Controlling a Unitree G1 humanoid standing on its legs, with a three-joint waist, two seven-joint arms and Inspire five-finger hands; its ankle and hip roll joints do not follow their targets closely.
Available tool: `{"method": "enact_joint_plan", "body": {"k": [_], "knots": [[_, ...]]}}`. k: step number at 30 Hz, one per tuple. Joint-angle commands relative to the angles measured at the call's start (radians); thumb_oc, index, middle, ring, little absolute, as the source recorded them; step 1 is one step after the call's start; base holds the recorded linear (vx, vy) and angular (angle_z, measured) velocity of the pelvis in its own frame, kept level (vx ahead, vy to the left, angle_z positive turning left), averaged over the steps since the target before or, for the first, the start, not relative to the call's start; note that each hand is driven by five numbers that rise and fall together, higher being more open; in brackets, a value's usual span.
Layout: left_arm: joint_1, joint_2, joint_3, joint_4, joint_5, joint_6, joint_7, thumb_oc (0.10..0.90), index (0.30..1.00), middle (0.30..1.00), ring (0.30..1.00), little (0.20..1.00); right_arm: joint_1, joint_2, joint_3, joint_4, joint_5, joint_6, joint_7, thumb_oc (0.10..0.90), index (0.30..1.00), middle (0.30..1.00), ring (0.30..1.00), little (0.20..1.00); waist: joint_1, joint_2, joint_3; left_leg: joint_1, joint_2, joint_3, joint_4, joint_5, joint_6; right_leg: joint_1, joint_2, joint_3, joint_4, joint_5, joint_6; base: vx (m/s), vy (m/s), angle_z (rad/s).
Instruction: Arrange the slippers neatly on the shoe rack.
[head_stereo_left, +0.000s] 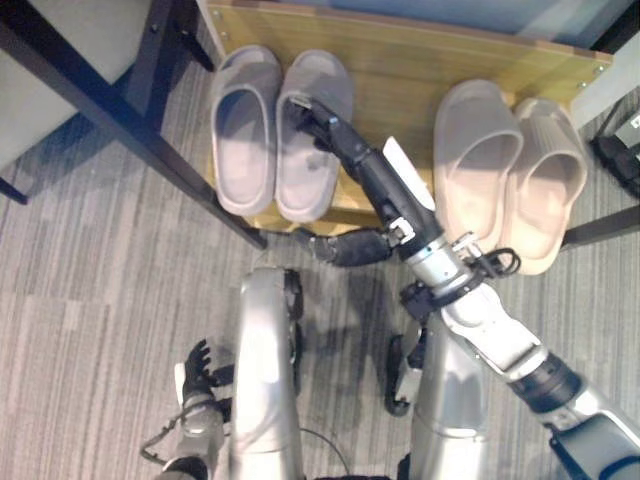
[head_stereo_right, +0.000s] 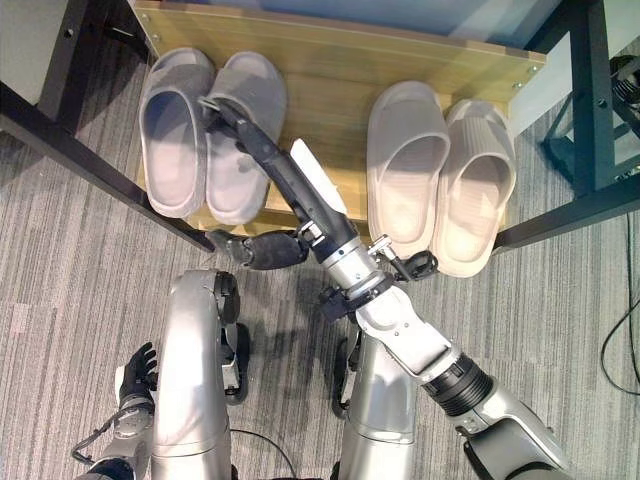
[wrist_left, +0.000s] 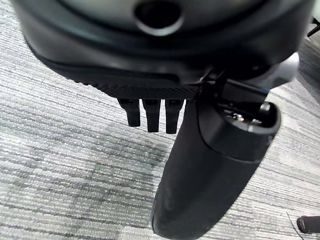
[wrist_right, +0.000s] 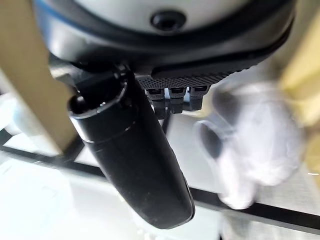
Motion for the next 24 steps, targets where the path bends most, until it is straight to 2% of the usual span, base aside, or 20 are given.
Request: {"method": "enact_joint_plan", "body": {"k": [1,5,10,12,15,17,19,20,21,23,24], "knots": [[0.014,0.017,-0.007,0.005,0.033,-0.056,0.05,0.8,0.9,0.9,0.9,0.9,-0.03,-0.011,-0.093,-0.164,-0.025,-0.119,-0.02,0.8,0.9,0.9,0.9,0.9,0.046,-0.005,-0.023,0.069,-0.04,-0.074,0.023,-0.014,0.017,0.122,-0.034,0.088,0.091,0.12,-0.01,0.0,0.0,0.0],[0.012,0.017,-0.011,0.004,0.031,-0.055,0.042,0.8,0.9,0.9,0.9,0.9,-0.02,-0.016,-0.097,-0.134,-0.031,-0.111,-0.033,0.8,0.9,0.9,0.9,0.9,0.047,-0.007,-0.023,0.069,-0.039,-0.075,0.021,-0.011,0.014,0.122,-0.035,0.088,0.091,0.12,-0.011,0.0,0.0,0.0],[0.012,0.01,-0.011,0.018,0.045,-0.055,0.045,0.8,0.9,0.9,0.9,0.9,-0.012,-0.015,-0.113,-0.157,-0.046,-0.131,-0.049,0.8,0.9,0.9,0.9,0.9,0.045,-0.006,-0.023,0.069,-0.042,-0.078,0.02,-0.007,0.013,0.12,-0.034,0.087,0.089,0.118,-0.011,0.0,0.0,0.0],[0.011,0.004,0.002,0.017,0.066,-0.061,0.065,0.8,0.9,0.9,0.9,0.9,0.021,-0.031,-0.155,-0.24,-0.107,-0.163,-0.085,0.8,0.9,0.9,0.9,0.9,0.039,-0.007,-0.023,0.069,-0.044,-0.081,0.014,-0.001,0.012,0.125,-0.034,0.084,0.076,0.124,-0.008,-0.03,0.019,0.0],[0.012,0.001,0.01,-0.009,0.071,-0.066,0.07,0.8,0.9,0.9,0.9,0.9,0.096,-0.039,-0.189,-0.292,-0.094,-0.175,-0.077,0.8,0.9,0.9,0.9,0.9,0.037,-0.005,-0.023,0.069,-0.051,-0.079,-0.007,0.009,0.011,0.141,-0.038,0.075,0.045,0.132,-0.002,-0.02,-0.003,0.01],[-0.008,0.017,0.025,-0.068,0.064,-0.101,0.09,0.8,0.9,0.9,0.9,0.9,0.219,-0.079,-0.232,-0.335,-0.133,-0.191,-0.091,0.8,0.9,0.9,0.9,0.9,0.033,-0.012,-0.023,0.069,-0.049,-0.057,-0.167,0.056,0.014,0.152,-0.059,0.056,-0.131,0.167,-0.002,-0.19,-0.007,0.04],[-0.027,0.021,0.024,-0.109,0.068,-0.12,0.096,0.8,0.9,0.9,0.9,0.9,0.268,-0.094,-0.26,-0.346,-0.219,-0.189,-0.13,0.8,0.9,0.9,0.9,0.9,0.029,-0.016,-0.025,0.069,-0.055,-0.046,-0.296,0.096,0.012,0.155,-0.065,0.038,-0.247,0.172,-0.012,-0.23,0.004,0.22],[-0.028,0.021,0.022,-0.111,0.069,-0.119,0.097,0.8,0.9,0.9,0.9,0.9,0.269,-0.094,-0.261,-0.347,-0.223,-0.189,-0.133,0.8,0.9,0.9,0.9,0.9,0.027,-0.014,-0.025,0.069,-0.058,-0.046,-0.303,0.103,0.013,0.156,-0.068,0.035,-0.253,0.177,-0.014,-0.22,-0.024,0.25],[-0.028,0.038,0.002,-0.212,0.104,-0.15,0.147,0.8,0.9,0.9,0.9,0.9,0.31,-0.103,-0.29,-0.359,-0.302,-0.204,-0.211,0.8,0.9,0.9,0.9,0.9,0.025,-0.013,-0.052,0.069,-0.064,-0.056,-0.421,0.162,0.005,0.141,-0.07,0.01,-0.353,0.173,-0.03,-0.18,-0.028,0.24],[-0.005,0.074,-0.021,-0.362,0.165,-0.188,0.215,0.8,0.9,0.9,0.9,0.9,0.338,-0.097,-0.295,-0.346,-0.346,-0.192,-0.27,0.8,0.9,0.9,0.9,0.9,0.029,-0.003,-0.069,0.069,-0.054,-0.076,-0.523,0.22,0.007,0.12,-0.081,-0.013,-0.416,0.188,-0.03,-0.15,0.019,0.29],[0.0,0.075,-0.022,-0.368,0.169,-0.185,0.22,0.8,0.9,0.9,0.9,0.9,0.34,-0.096,-0.294,-0.346,-0.347,-0.192,-0.271,0.8,0.9,0.9,0.9,0.9,0.029,-0.003,-0.074,0.069,-0.055,-0.077,-0.529,0.225,0.008,0.121,-0.082,-0.015,-0.422,0.193,-0.031,-0.1,0.068,0.23]]}}
